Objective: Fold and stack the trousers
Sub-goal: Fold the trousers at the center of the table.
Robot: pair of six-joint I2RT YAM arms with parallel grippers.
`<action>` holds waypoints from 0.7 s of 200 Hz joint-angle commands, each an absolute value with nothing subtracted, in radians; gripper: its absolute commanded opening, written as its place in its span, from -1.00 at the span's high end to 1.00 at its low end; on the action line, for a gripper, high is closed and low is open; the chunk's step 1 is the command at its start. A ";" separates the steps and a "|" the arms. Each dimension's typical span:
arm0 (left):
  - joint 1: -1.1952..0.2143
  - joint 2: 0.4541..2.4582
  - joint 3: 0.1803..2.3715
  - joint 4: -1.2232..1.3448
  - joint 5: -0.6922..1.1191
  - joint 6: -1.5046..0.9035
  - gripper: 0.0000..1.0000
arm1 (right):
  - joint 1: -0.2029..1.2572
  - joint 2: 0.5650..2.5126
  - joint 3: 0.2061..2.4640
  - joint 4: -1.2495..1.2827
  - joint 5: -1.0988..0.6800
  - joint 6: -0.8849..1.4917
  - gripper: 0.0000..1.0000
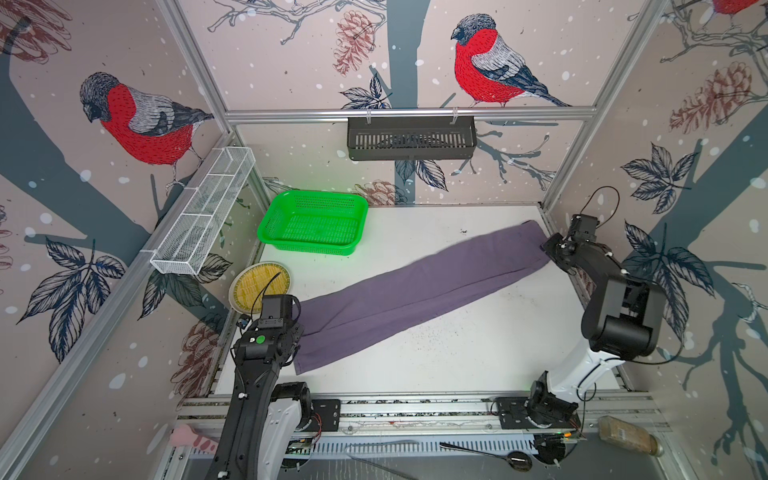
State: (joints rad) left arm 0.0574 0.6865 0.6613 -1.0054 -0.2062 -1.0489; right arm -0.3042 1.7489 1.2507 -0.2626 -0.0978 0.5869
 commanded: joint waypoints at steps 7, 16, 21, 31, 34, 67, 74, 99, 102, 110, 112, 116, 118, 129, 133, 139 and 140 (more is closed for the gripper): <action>0.059 0.684 0.723 -1.037 -0.249 -1.002 -0.01 | -0.243 1.706 1.255 -0.273 -0.136 0.518 -0.15; 0.058 0.699 0.737 -1.012 -0.227 -0.964 -0.05 | -0.214 1.705 1.259 -0.277 -0.171 0.503 -0.15; 0.058 0.710 0.743 -1.002 -0.217 -0.949 -0.05 | -0.196 1.708 1.261 -0.277 -0.193 0.491 -0.15; 0.059 0.734 0.753 -0.981 -0.189 -0.919 -0.06 | -0.156 1.714 1.260 -0.282 -0.236 0.464 -0.16; 0.059 0.738 0.756 -0.971 -0.178 -0.906 -0.06 | -0.143 1.717 1.260 -0.285 -0.246 0.457 -0.16; 0.056 0.805 0.748 -0.832 -0.053 -0.825 -0.07 | 0.021 1.733 1.245 -0.320 -0.323 0.374 -0.16; 0.049 0.824 0.736 -0.799 -0.021 -0.814 -0.08 | 0.058 1.734 1.237 -0.328 -0.333 0.354 -0.16; -0.022 0.884 0.698 -0.698 -0.018 -0.812 -0.12 | 0.160 1.736 1.196 -0.358 -0.337 0.322 -0.15; -0.028 0.892 0.693 -0.688 -0.019 -0.812 -0.13 | 0.170 1.736 1.189 -0.360 -0.335 0.323 -0.15; -0.038 0.916 0.679 -0.657 -0.006 -0.802 -0.15 | 0.197 1.735 1.171 -0.364 -0.325 0.326 -0.14; -0.039 0.922 0.677 -0.652 -0.002 -0.801 -0.15 | 0.204 1.734 1.166 -0.364 -0.323 0.326 -0.14; -0.039 0.934 0.674 -0.639 0.003 -0.797 -0.15 | 0.215 1.730 1.154 -0.362 -0.319 0.328 -0.13; -0.038 0.940 0.671 -0.634 0.004 -0.794 -0.15 | 0.222 1.729 1.148 -0.361 -0.319 0.328 -0.13; -0.040 0.964 0.662 -0.603 0.007 -0.781 -0.17 | 0.250 1.717 1.110 -0.351 -0.313 0.331 -0.13; -0.038 0.972 0.660 -0.593 0.007 -0.775 -0.17 | 0.259 1.713 1.096 -0.344 -0.312 0.337 -0.12; -0.039 0.982 0.656 -0.581 0.006 -0.770 -0.18 | 0.267 1.709 1.070 -0.330 -0.313 0.342 -0.12; -0.039 0.984 0.656 -0.579 0.006 -0.770 -0.18 | 0.268 1.710 1.067 -0.328 -0.314 0.342 -0.12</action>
